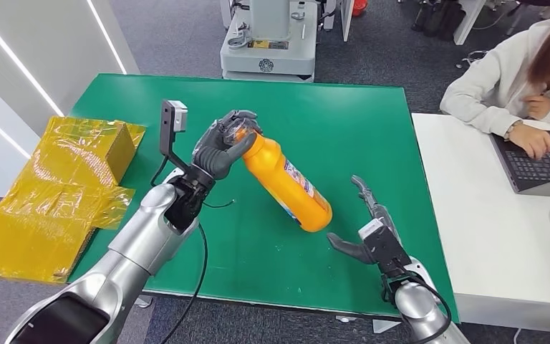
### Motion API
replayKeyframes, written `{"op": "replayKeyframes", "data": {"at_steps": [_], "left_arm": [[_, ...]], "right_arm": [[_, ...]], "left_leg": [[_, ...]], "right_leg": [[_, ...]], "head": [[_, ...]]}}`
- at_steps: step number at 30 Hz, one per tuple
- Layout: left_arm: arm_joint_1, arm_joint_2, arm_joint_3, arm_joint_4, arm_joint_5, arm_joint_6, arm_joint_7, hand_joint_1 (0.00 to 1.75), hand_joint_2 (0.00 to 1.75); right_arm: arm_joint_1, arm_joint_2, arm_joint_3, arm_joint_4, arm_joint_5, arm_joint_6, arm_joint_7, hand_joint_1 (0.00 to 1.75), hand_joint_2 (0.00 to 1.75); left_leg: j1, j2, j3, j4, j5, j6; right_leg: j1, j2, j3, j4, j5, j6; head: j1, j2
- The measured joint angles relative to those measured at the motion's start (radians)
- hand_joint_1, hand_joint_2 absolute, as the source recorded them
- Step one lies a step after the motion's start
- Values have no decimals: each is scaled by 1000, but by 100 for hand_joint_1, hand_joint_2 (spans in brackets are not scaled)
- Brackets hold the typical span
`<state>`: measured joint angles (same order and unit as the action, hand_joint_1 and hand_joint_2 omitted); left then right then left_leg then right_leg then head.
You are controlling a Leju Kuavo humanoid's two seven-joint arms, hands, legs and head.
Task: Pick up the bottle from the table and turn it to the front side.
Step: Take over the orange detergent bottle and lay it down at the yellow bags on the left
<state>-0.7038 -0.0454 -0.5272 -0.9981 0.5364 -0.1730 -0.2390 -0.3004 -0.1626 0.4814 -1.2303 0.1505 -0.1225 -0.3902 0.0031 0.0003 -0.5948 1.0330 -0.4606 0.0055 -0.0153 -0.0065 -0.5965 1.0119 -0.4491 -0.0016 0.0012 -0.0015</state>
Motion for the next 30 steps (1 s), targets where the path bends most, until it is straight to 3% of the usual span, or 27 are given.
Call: {"op": "replayKeyframes", "data": {"at_steps": [3,6,9,12,17,23,30], "left_arm": [[-2,6,1,-19,-161,81,-68,175,175],[-7,17,4,-63,-447,217,-133,175,175],[-15,30,16,-118,-725,321,-150,175,175],[-27,43,21,-155,-919,369,-149,175,175],[-57,68,19,-177,-1267,435,-97,175,175],[-75,89,15,-177,-1411,454,-62,175,175],[-118,131,-39,-147,-1852,463,67,175,175]], "right_arm": [[2,5,-4,0,8,7,0,0,175],[8,13,-10,0,23,13,0,0,175],[11,24,-20,0,35,23,-4,0,175],[11,31,-26,2,38,33,-10,0,175],[14,33,-33,6,31,46,-21,0,175],[33,33,-46,-9,35,47,-20,0,175],[77,34,-73,-54,50,48,-15,0,175]], "left_leg": [[0,0,0,0,0,0],[0,0,0,0,0,0],[0,0,0,0,0,0],[0,0,0,0,0,0],[0,0,0,0,0,0],[0,0,0,0,0,0],[0,0,-1,0,0,0]], "right_leg": [[0,0,0,0,0,0],[0,0,0,0,0,0],[0,0,0,0,0,0],[0,0,0,0,0,0],[0,0,0,0,0,0],[0,0,0,0,0,0],[0,0,-2,0,0,0]], "head": [[0,0],[0,0],[0,0],[0,0],[0,0],[0,0],[0,0]]}}
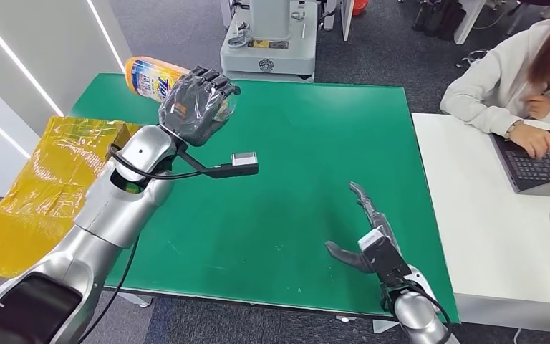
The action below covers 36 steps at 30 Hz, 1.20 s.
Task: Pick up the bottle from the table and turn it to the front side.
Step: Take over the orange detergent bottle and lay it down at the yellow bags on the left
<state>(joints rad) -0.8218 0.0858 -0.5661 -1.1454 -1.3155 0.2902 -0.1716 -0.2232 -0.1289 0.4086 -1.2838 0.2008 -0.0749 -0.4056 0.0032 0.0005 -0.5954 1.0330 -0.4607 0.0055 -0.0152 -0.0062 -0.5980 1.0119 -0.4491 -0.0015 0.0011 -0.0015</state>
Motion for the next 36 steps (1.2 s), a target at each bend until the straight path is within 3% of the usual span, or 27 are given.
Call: {"op": "replayKeyframes", "data": {"at_steps": [5,10,16,20,28,36], "left_arm": [[-38,40,-32,66,-171,-31,68,175,175],[-51,75,-52,103,-234,-69,111,175,175],[-87,130,-112,141,-246,-174,178,175,175],[-117,172,-165,167,-247,-298,215,175,175],[-115,243,-185,180,-248,-474,204,175,175],[-86,299,-185,184,-244,-501,184,175,175]], "right_arm": [[53,-4,-38,-49,5,-1,0,0,175],[87,-10,-64,-83,10,-1,0,0,175],[138,-12,-102,-130,26,-2,0,0,175],[178,-12,-139,-171,49,0,10,0,175],[233,-4,-204,-227,78,31,15,0,175],[240,5,-236,-231,82,36,7,0,175]], "left_leg": [[0,1,0,0,0,0],[0,1,0,0,0,0],[0,2,0,0,0,0],[0,2,0,0,0,0],[0,2,-1,0,0,0],[0,2,-1,-1,0,0]], "right_leg": [[0,1,0,0,0,0],[0,2,0,0,0,0],[0,2,-1,0,0,0],[0,2,-1,0,0,0],[0,2,-1,0,0,0],[0,2,-1,0,0,0]], "head": [[0,0],[0,0],[0,0],[0,0],[0,0],[0,0]]}}
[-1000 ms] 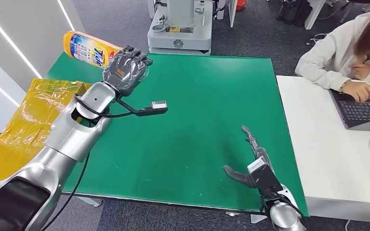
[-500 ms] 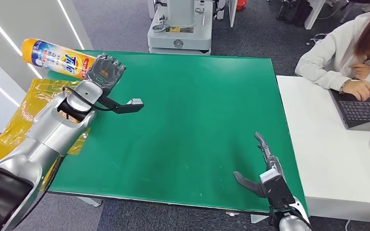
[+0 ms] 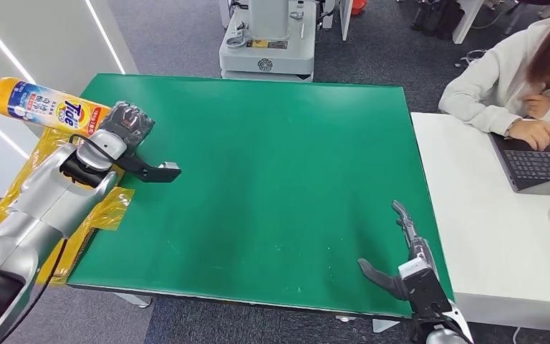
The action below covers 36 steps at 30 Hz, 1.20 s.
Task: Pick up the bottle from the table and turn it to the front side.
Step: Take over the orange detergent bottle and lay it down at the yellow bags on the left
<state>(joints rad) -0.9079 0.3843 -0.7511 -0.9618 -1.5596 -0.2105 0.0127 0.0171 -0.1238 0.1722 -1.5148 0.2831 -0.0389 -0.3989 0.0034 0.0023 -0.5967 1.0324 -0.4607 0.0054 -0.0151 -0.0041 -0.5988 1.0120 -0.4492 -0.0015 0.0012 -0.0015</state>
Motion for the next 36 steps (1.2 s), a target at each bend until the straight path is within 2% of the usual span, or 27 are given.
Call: {"op": "replayKeyframes", "data": {"at_steps": [6,10,17,22,30,33,36], "left_arm": [[28,21,0,4,13,-8,-31,175,175],[57,43,0,4,96,-26,-100,175,175],[116,97,-4,-25,233,-61,-153,175,175],[217,165,-18,-91,318,-38,-133,175,175],[355,243,-27,-187,335,8,-92,175,175],[399,259,-27,-209,331,24,-85,175,175],[419,252,-27,-207,333,35,-112,175,175]], "right_arm": [[-1,3,-10,0,-2,-2,0,0,175],[3,3,-16,0,-12,-8,0,0,175],[9,-2,-21,0,-27,-22,0,0,175],[1,-9,-21,12,-38,-22,-3,0,175],[-21,-9,-20,29,-35,-21,-1,0,175],[-23,-9,-20,36,-35,-21,-2,0,175],[-30,-9,-18,45,-34,-23,3,0,175]], "left_leg": [[0,-1,0,0,0,0],[0,1,0,0,0,0],[0,1,0,0,0,0],[0,3,0,-1,0,0],[0,3,-1,-1,0,-1],[0,2,-1,-1,0,0],[0,1,-1,-1,0,0]], "right_leg": [[0,-1,0,0,0,0],[0,1,-1,0,0,0],[0,1,-1,0,0,0],[0,3,-2,0,0,-1],[0,3,-2,0,0,-1],[0,2,-2,0,-1,-1],[0,0,-2,-1,-1,0]], "head": [[0,0],[0,0],[0,0],[0,0],[0,0],[0,0],[0,0]]}}
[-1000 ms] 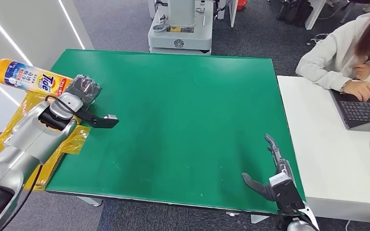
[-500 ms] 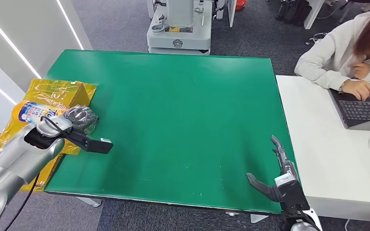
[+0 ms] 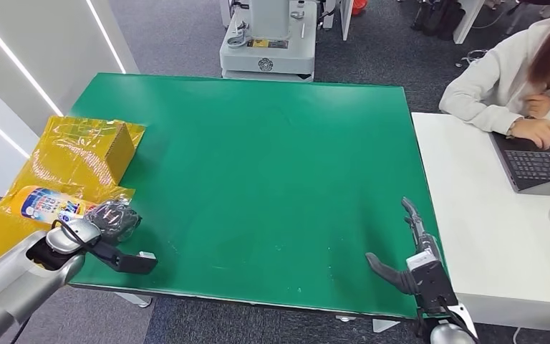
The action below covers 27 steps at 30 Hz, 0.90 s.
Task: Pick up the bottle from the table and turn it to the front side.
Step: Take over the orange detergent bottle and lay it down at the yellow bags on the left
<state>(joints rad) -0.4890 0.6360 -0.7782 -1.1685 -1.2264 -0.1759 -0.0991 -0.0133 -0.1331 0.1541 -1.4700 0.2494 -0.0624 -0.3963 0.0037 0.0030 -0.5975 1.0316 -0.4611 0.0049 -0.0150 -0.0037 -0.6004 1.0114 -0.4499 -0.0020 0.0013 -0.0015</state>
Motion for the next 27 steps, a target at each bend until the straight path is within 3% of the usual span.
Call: {"op": "replayKeyframes", "data": {"at_steps": [12,16,27], "left_arm": [[-119,-145,-6,206,170,6,-113,175,175],[-143,-179,-7,261,223,31,-117,3,175],[-176,-263,12,329,313,214,-105,0,175]], "right_arm": [[-44,3,34,19,21,-1,23,0,175],[-50,5,39,24,23,0,24,0,175],[-58,9,50,31,33,4,27,0,175]], "left_leg": [[0,-6,1,0,4,1],[0,-5,1,0,4,1],[0,-4,0,0,4,0]], "right_leg": [[0,-7,3,0,2,0],[0,-5,2,0,2,0],[0,-4,1,0,2,0]], "head": [[0,0],[0,0],[0,0]]}}
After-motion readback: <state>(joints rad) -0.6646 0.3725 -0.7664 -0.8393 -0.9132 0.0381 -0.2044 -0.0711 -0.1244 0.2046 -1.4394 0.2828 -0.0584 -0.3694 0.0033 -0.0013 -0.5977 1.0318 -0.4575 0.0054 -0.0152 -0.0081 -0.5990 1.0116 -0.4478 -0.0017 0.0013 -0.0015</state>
